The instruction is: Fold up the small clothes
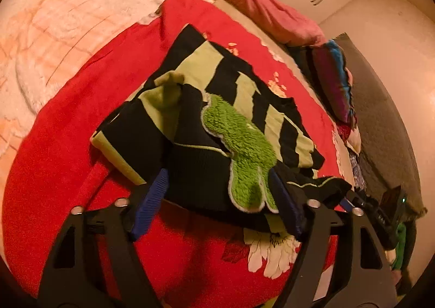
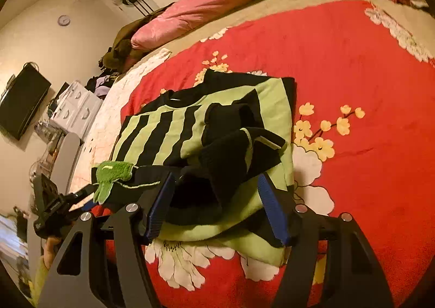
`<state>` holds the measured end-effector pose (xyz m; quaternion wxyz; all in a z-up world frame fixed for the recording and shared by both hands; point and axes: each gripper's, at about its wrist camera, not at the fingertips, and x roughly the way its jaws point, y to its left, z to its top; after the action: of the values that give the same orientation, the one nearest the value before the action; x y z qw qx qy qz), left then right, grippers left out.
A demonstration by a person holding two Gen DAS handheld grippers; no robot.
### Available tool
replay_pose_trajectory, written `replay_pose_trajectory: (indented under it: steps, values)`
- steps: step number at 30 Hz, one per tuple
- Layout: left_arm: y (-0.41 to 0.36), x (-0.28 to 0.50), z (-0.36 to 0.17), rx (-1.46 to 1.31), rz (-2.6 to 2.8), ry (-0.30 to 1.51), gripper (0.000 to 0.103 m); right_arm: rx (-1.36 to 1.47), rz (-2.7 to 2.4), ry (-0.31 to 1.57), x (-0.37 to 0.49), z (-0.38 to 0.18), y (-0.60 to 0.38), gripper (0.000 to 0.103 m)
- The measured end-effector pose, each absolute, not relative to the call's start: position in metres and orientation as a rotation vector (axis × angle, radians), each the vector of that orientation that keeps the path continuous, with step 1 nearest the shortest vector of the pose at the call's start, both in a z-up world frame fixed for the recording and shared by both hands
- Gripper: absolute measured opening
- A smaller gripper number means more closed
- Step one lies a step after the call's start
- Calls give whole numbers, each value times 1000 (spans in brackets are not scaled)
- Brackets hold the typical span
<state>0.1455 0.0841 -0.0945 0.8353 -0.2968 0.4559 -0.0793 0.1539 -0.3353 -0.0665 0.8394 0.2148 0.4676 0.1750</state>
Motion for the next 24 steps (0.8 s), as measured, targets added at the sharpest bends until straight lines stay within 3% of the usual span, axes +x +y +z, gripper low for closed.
replay_pose_trajectory:
  steps: [1, 3, 4, 5, 7, 17, 20, 22, 23, 24]
  values:
    - [85, 146, -94, -625, -150, 967, 31, 465, 369, 997, 156, -69, -336, 63]
    - [88, 145, -95, -670, -157, 966, 2, 488, 390, 1022, 163, -77, -336, 62]
    - [91, 145, -94, -726, -185, 960, 2, 492, 405, 1027, 165, -79, -335, 45]
    - [92, 144, -92, -741, -194, 959, 2, 511, 430, 1034, 167, -82, -335, 21]
    - [90, 145, -82, -718, -215, 949, 1, 556, 450, 1023, 166, -81, -339, 5]
    - [101, 192, -42, -775, -213, 851, 1, 837, 413, 784, 202, -47, -395, 0]
    - [100, 212, -50, -802, -156, 857, 4, 808, 332, 812, 220, -51, -401, 3]
    - [101, 215, -55, -816, -118, 833, 19, 799, 365, 816, 222, -51, -398, 3]
    - [101, 214, -56, -832, -117, 813, 26, 738, 372, 821, 220, -48, -392, 7]
    - [102, 211, -56, -841, -117, 797, 40, 651, 376, 825, 217, -44, -384, 13]
